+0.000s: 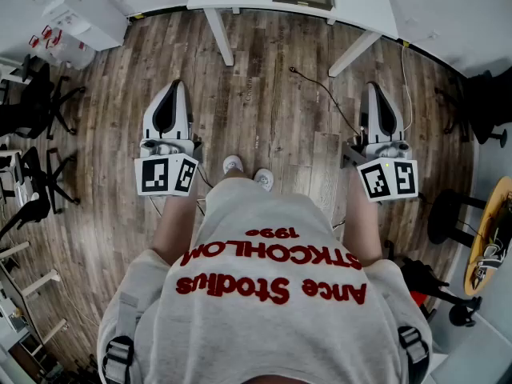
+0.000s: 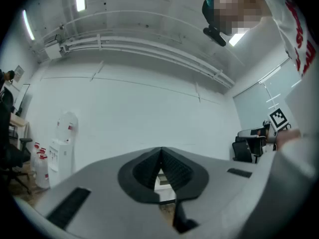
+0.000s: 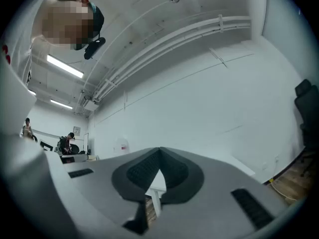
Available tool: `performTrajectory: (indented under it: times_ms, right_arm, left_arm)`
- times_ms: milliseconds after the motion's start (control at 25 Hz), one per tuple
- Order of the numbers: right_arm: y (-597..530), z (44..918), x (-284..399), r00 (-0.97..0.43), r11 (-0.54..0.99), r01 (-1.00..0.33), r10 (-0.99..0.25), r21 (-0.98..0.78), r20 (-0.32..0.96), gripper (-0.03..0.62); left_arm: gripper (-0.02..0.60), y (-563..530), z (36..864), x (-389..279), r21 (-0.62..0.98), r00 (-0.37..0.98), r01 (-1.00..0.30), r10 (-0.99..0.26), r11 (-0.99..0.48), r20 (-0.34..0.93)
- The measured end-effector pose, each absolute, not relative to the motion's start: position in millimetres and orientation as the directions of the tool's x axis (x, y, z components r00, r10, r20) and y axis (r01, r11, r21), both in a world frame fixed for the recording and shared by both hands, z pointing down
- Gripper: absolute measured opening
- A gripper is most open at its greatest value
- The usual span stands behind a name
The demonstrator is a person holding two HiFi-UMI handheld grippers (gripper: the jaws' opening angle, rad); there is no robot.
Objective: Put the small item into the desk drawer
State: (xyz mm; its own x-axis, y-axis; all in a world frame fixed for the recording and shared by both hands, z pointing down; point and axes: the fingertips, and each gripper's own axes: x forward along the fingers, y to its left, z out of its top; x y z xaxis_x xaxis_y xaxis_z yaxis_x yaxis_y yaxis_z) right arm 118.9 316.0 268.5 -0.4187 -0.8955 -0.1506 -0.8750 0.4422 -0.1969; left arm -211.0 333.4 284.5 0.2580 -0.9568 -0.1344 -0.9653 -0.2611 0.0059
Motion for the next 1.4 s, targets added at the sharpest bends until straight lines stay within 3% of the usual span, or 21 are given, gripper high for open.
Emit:
performTrajectory:
  times_ms: [840,1400]
  right_arm:
    - [295.5,267.1,115.5,-0.432,0.465,-0.858,-0.883,-0.220,-0.183,0.006]
    - [200.1,278.7,111.0,-0.432,0.450,-0.873,-0.893,-0.190,-0.127,0.006]
  left_arm:
    - [0.006,296.6,278.5,-188.6,-0.009,0.305,-0.952,-0.942,-0.307,-0.139]
    - [0.006,171.0,291.8,-167.0,0.002,0.393,-0.918,-0.910,-0.396,-0.134]
